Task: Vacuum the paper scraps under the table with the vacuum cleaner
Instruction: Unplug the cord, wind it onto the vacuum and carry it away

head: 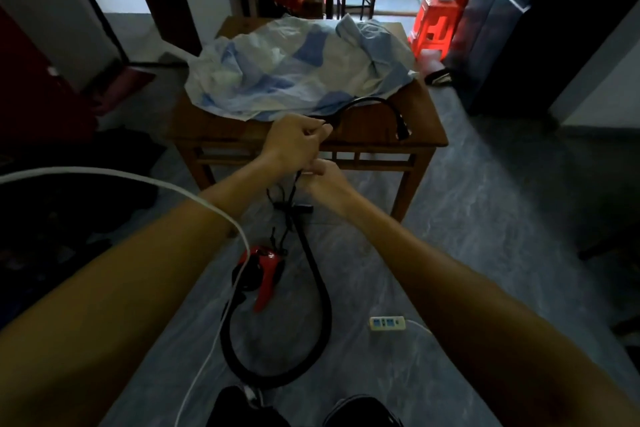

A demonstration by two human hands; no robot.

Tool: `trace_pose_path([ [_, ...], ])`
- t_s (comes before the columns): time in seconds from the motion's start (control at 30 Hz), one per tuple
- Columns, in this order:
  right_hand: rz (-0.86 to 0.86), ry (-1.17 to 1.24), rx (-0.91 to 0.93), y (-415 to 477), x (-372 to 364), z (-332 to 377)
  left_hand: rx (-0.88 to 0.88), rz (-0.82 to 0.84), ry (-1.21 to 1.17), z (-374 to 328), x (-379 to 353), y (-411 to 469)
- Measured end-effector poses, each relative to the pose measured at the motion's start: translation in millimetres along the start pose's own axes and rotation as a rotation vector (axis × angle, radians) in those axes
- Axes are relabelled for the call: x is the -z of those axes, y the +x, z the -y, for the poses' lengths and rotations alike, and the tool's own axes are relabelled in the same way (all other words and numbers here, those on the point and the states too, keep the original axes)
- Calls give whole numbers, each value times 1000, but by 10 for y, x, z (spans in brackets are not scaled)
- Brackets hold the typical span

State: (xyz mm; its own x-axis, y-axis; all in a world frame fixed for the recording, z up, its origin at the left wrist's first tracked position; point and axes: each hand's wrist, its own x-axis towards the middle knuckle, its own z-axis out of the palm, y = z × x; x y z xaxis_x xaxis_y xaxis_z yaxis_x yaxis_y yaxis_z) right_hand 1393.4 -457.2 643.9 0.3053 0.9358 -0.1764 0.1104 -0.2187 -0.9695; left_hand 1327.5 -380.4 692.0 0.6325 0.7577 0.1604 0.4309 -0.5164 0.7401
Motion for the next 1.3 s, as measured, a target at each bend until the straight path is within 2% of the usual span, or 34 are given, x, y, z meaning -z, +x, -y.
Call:
trace_pose_path([
  [0.07,62,-61,-2,45,59,61,3,13,11,-52,20,17],
  [0.13,43,-96,26,87,80,80,-26,-58,40,-56,25,34],
  [0.23,-51,-16,39,120,99,167,-82,-280,33,-41,-26,51],
  [0.3,-125,-5,56,166,85,237,-90,-369,14,-31,-97,60],
  [0.4,-304,22,51,304,45,268,-157,-573,44,97,-113,75],
  [0.43,-355,91,25,327,38,288,-125,-581,-11,162,-57,87],
  [0.47,-394,180,-10,340,35,305,-55,-512,-83,249,-2,108],
  [0.53,-460,325,-57,383,33,342,112,-173,-168,522,74,167],
  [0.6,-494,423,-72,444,-34,404,162,162,-93,876,80,200],
  [0.63,-510,454,-70,486,-95,456,160,274,-64,1033,65,216],
  [0.7,-542,476,-64,582,-230,587,140,384,-80,1255,26,258],
  [0.93,-718,622,-15,756,-261,928,72,500,-86,1903,131,526],
  [1.03,-886,693,-50,679,-104,828,-26,406,-82,1914,201,641],
  [1.17,-1051,801,-274,515,136,415,-222,347,-58,1618,263,811],
  [1.23,-1011,759,-457,411,202,284,-285,301,-70,1464,295,902],
  [1.3,-937,609,-567,380,244,214,-335,264,-60,1281,347,1005],
])
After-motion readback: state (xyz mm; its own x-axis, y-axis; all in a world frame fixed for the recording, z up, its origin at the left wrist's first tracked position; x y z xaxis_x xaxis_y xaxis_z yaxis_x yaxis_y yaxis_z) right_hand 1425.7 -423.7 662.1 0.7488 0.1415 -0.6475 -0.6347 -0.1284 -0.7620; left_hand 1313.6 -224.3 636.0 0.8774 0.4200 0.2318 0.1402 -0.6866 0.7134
